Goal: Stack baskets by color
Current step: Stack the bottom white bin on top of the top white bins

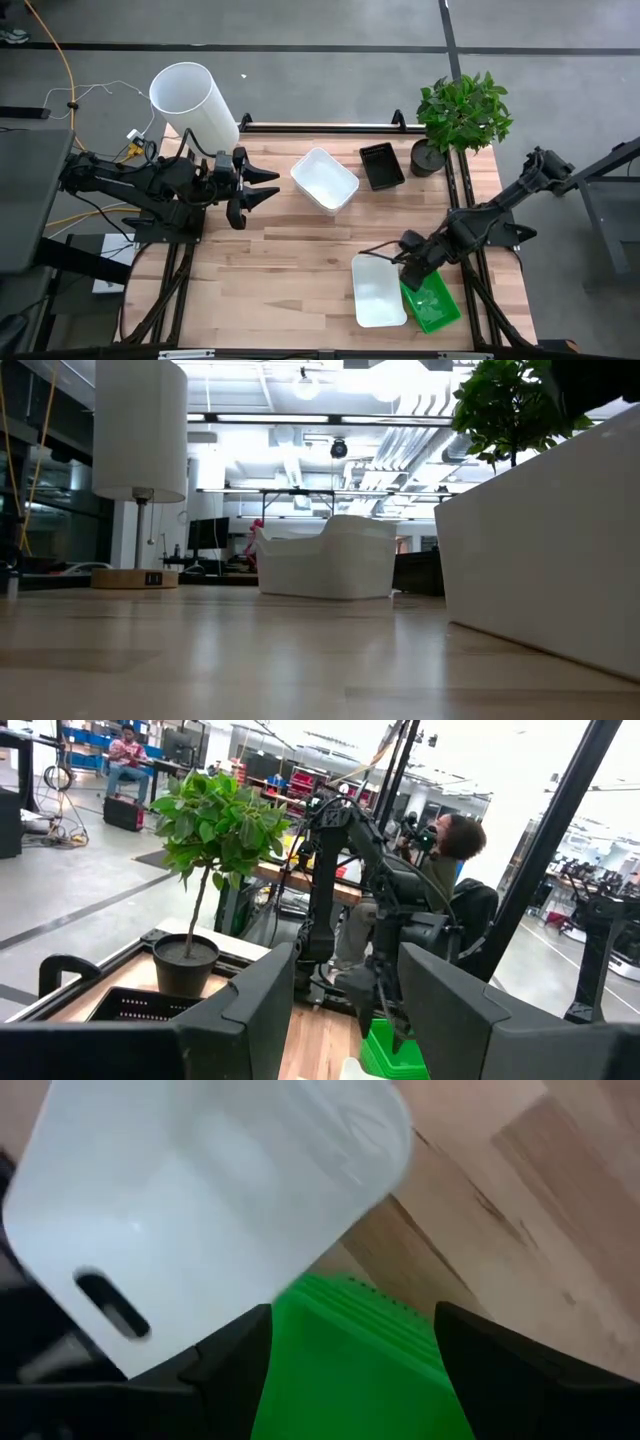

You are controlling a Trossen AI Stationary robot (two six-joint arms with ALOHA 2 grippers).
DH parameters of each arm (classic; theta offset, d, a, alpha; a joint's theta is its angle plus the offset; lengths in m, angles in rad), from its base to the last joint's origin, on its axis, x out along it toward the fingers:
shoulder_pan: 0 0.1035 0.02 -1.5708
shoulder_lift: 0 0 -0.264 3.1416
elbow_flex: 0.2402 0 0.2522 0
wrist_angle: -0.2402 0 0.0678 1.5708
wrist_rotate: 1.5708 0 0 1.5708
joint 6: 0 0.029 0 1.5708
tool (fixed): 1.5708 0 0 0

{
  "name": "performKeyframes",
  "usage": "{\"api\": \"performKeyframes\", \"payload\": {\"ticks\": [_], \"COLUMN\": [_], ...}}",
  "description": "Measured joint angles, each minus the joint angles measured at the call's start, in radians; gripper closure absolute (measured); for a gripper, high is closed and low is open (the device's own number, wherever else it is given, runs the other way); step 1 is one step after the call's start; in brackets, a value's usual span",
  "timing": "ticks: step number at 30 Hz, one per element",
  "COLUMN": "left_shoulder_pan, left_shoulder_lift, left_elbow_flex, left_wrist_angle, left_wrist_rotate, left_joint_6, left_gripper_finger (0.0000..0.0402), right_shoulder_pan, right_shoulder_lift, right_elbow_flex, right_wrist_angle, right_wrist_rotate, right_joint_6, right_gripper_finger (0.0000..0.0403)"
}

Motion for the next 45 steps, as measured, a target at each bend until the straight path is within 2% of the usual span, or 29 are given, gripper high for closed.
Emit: {"api": "performKeyframes", "payload": {"ticks": [3, 9, 22, 25, 28, 36, 40, 42, 45], "left_shoulder_pan": [0.000, 0.000, 0.000, 0.000, 0.000, 0.000, 0.000, 0.000, 0.000], "left_shoulder_lift": [0.000, 0.000, 0.000, 0.000, 0.000, 0.000, 0.000, -0.001, -0.007], "left_elbow_flex": [0.000, 0.000, 0.000, 0.000, 0.000, 0.000, 0.000, 0.000, 0.000], "left_wrist_angle": [0.000, 0.000, 0.000, 0.000, 0.000, 0.001, 0.001, 0.001, 0.002], "left_wrist_rotate": [0.000, 0.000, 0.000, 0.000, 0.000, 0.000, 0.000, 0.000, 0.000], "left_joint_6": [0.000, 0.000, 0.000, 0.000, 0.000, 0.036, 0.053, 0.053, 0.053], "left_gripper_finger": [0.0232, 0.0232, 0.0232, 0.0232, 0.0232, 0.0232, 0.0232, 0.0232, 0.0232], "right_shoulder_pan": [0.001, -0.001, -0.034, -0.052, -0.074, -0.132, -0.190, -0.224, -0.278], "right_shoulder_lift": [0.003, 0.014, 0.231, 0.266, 0.288, 0.274, 0.208, 0.168, 0.099], "right_elbow_flex": [0.000, 0.000, 0.000, 0.000, 0.000, 0.000, 0.006, 0.019, 0.056], "right_wrist_angle": [0.006, 0.027, 0.089, 0.094, 0.101, 0.098, 0.125, 0.149, 0.208], "right_wrist_rotate": [0.041, 0.158, 0.188, 0.205, 0.217, 0.305, 0.378, 0.422, 0.435], "right_joint_6": [0.122, 0.248, 0.311, 0.318, 0.318, 0.258, 0.194, 0.127, -0.060], "right_gripper_finger": [0.0137, 0.0137, 0.0148, 0.0172, 0.0213, 0.0386, 0.0382, 0.0392, 0.0398]}}
